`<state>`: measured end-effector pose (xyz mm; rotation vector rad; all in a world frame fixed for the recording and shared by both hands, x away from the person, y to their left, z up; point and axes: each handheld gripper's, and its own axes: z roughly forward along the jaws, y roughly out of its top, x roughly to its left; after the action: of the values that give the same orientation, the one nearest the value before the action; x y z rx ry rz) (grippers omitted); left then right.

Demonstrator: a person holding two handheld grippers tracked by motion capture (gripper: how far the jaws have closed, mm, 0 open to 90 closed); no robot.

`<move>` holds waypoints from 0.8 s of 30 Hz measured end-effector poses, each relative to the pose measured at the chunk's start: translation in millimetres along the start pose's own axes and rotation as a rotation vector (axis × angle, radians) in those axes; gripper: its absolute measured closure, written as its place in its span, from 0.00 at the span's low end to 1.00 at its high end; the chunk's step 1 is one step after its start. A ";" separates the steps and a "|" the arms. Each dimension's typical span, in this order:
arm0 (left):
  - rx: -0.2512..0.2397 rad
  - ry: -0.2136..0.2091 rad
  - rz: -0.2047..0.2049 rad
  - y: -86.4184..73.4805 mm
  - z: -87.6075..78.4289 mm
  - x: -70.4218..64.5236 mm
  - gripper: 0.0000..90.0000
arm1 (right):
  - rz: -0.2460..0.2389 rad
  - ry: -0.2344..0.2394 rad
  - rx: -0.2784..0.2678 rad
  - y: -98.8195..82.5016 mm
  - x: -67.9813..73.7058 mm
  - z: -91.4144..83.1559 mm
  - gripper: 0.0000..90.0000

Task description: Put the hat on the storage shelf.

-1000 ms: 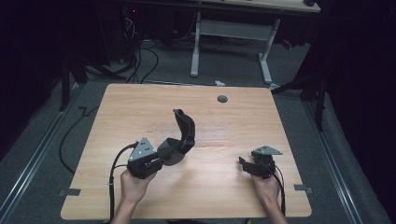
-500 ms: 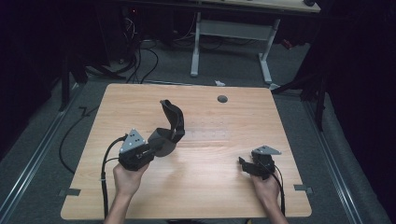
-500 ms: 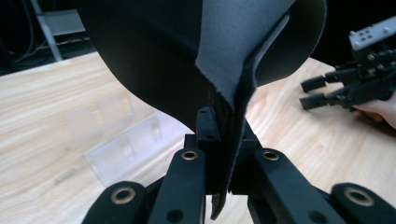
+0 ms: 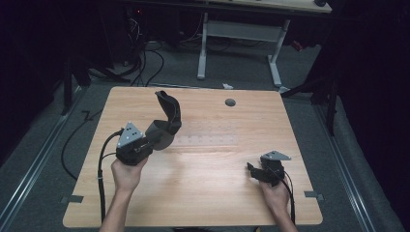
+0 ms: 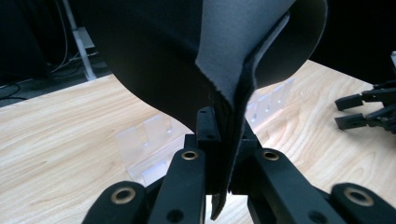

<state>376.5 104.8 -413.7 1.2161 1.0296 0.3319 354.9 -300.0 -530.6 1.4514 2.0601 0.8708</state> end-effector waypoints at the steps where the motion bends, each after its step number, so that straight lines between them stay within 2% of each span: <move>1: -0.001 0.006 0.006 0.6 2.1 1.3 0.96 | -0.001 0.000 0.000 0.0 0.0 0.0 0.41; 8: -0.013 0.027 0.034 3.6 12.4 6.7 0.96 | -0.001 0.001 0.000 0.0 0.1 0.0 0.41; 17: -0.028 0.066 0.020 1.8 25.1 18.0 0.96 | -0.001 0.003 0.000 0.0 0.2 0.0 0.40; 24: -0.030 0.097 0.033 -2.9 34.8 25.1 0.96 | -0.002 0.003 0.000 0.0 0.3 0.0 0.40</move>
<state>416.6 100.2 -428.5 1.2008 1.0850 0.4340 354.8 -299.7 -530.6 1.4490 2.0634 0.8727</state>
